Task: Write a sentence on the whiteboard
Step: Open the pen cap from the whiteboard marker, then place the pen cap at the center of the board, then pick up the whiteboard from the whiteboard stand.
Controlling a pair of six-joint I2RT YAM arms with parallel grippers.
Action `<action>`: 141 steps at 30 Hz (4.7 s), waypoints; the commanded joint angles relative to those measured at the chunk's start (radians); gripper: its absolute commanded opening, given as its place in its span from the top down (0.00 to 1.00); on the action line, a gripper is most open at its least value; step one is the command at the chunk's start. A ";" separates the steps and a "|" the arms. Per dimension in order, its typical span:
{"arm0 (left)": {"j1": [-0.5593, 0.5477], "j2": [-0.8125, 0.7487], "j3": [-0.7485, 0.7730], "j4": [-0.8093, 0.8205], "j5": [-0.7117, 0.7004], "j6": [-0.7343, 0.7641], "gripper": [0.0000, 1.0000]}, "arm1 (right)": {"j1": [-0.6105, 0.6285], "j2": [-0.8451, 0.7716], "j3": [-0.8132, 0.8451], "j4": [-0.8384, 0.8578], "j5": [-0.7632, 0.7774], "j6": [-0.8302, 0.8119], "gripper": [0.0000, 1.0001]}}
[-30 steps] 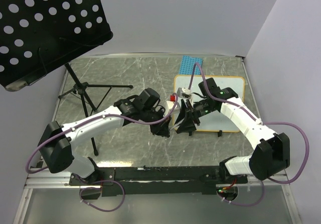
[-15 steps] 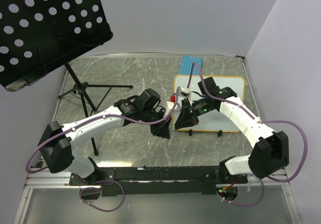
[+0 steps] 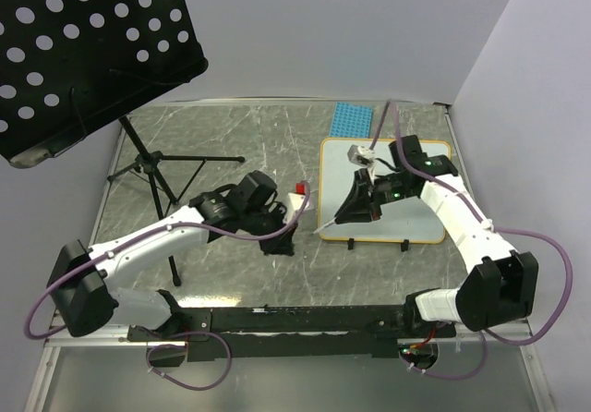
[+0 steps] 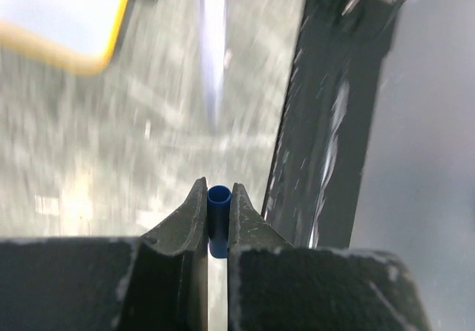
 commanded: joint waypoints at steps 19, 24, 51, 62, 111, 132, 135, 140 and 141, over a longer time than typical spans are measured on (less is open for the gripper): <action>0.190 -0.216 -0.492 0.541 -0.226 -0.714 0.99 | -0.294 -0.332 -0.222 0.455 0.041 0.427 1.00; 0.188 -0.193 -0.532 0.606 -0.375 -0.789 0.94 | -0.317 -0.347 -0.244 0.475 0.033 0.438 1.00; 0.089 0.021 -0.452 0.346 -0.773 -0.782 0.73 | -0.359 -0.321 -0.253 0.466 0.010 0.424 1.00; 0.089 -0.148 -0.457 0.345 -0.790 -0.788 0.40 | -0.367 -0.315 -0.242 0.429 0.015 0.372 1.00; 0.279 0.339 -0.324 1.501 0.105 -0.776 0.01 | -0.775 -0.310 -0.190 0.062 -0.197 -0.087 1.00; 0.330 0.801 0.037 1.696 0.405 -0.929 0.35 | -0.773 -0.274 -0.186 0.084 -0.165 -0.061 1.00; 0.331 0.825 0.057 1.732 0.422 -0.955 0.40 | -0.772 -0.272 -0.189 0.093 -0.165 -0.052 1.00; 0.328 0.874 0.106 1.782 0.451 -1.019 0.54 | -0.773 -0.266 -0.186 0.087 -0.162 -0.055 1.00; 0.323 0.880 0.120 1.775 0.448 -1.018 0.57 | -0.773 -0.266 -0.186 0.083 -0.162 -0.058 1.00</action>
